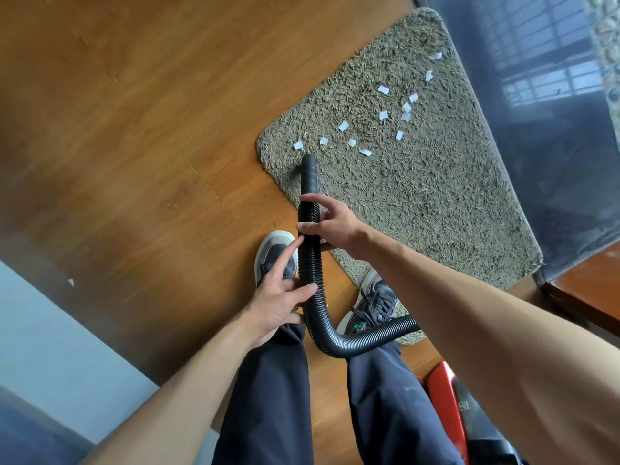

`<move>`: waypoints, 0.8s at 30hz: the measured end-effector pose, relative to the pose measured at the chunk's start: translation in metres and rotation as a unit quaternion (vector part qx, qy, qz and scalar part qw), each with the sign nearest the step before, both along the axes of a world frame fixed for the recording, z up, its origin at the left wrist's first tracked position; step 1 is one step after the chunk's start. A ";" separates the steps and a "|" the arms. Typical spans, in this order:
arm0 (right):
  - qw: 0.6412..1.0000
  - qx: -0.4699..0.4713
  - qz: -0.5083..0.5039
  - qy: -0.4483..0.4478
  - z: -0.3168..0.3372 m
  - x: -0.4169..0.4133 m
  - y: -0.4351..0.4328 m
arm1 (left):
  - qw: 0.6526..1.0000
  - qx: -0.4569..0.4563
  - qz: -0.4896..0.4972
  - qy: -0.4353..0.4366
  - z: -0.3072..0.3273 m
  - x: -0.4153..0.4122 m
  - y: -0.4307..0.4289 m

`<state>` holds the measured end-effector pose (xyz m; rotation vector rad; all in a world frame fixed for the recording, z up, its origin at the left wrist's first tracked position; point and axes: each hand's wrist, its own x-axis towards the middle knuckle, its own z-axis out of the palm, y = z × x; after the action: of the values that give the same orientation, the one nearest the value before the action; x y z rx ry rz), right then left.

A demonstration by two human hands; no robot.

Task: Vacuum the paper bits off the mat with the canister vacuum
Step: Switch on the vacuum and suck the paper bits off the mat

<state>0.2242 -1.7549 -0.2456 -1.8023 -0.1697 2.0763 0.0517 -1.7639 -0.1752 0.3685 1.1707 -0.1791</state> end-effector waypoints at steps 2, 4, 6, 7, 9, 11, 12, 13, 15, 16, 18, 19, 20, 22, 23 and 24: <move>1.000 0.002 0.007 0.002 -0.001 -0.003 0.005 | 1.000 0.007 0.002 0.006 -0.002 -0.003 0.001; 1.000 0.005 0.011 0.000 -0.002 -0.007 0.009 | 1.000 0.013 0.001 0.012 -0.003 -0.005 0.002; 1.000 0.014 0.018 -0.010 -0.003 -0.011 0.013 | 1.000 0.020 -0.003 0.020 -0.004 -0.007 0.003; 1.000 0.018 0.021 -0.015 -0.004 -0.012 0.015 | 0.999 0.023 -0.005 0.025 -0.004 -0.007 0.004; 0.999 0.019 0.022 -0.019 -0.006 -0.013 0.018 | 0.999 0.027 -0.005 0.031 -0.005 -0.005 0.006; 0.999 0.020 0.026 -0.024 -0.008 -0.011 0.020 | 0.999 0.028 -0.010 0.031 -0.006 -0.001 0.008; 0.999 0.022 0.031 -0.030 -0.009 -0.009 0.020 | 0.999 0.030 -0.014 0.030 -0.007 0.001 0.008; 0.998 0.026 0.036 -0.037 -0.009 -0.007 0.020 | 0.999 0.032 -0.019 0.029 -0.007 0.003 0.009; 0.998 0.033 0.040 -0.043 -0.009 -0.002 0.018 | 0.998 0.039 -0.029 0.031 -0.009 0.008 0.008; 0.998 0.035 0.037 -0.043 -0.009 0.000 0.017 | 0.998 0.044 -0.037 0.031 -0.010 0.011 0.008; 0.998 0.037 0.032 -0.045 -0.009 0.005 0.015 | 0.997 0.052 -0.051 0.032 -0.010 0.017 0.007; 0.998 0.039 0.026 -0.047 -0.009 0.008 0.014 | 0.996 0.054 -0.057 0.032 -0.010 0.020 0.008; 0.998 0.038 0.018 -0.047 -0.010 0.011 0.013 | 0.996 0.056 -0.063 0.030 -0.010 0.023 0.008; 0.999 0.033 0.000 -0.043 -0.010 0.017 0.011 | 0.996 0.055 -0.068 0.025 -0.011 0.028 0.010; 0.999 0.031 -0.007 -0.040 -0.011 0.020 0.010 | 0.996 0.056 -0.069 0.022 -0.012 0.030 0.011; 0.999 0.028 -0.014 -0.038 -0.012 0.023 0.008 | 0.996 0.057 -0.071 0.019 -0.013 0.032 0.011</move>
<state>0.2470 -1.7465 -0.2571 -1.8408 -0.2207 1.9659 0.0841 -1.7530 -0.1880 0.5525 1.1962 -0.2444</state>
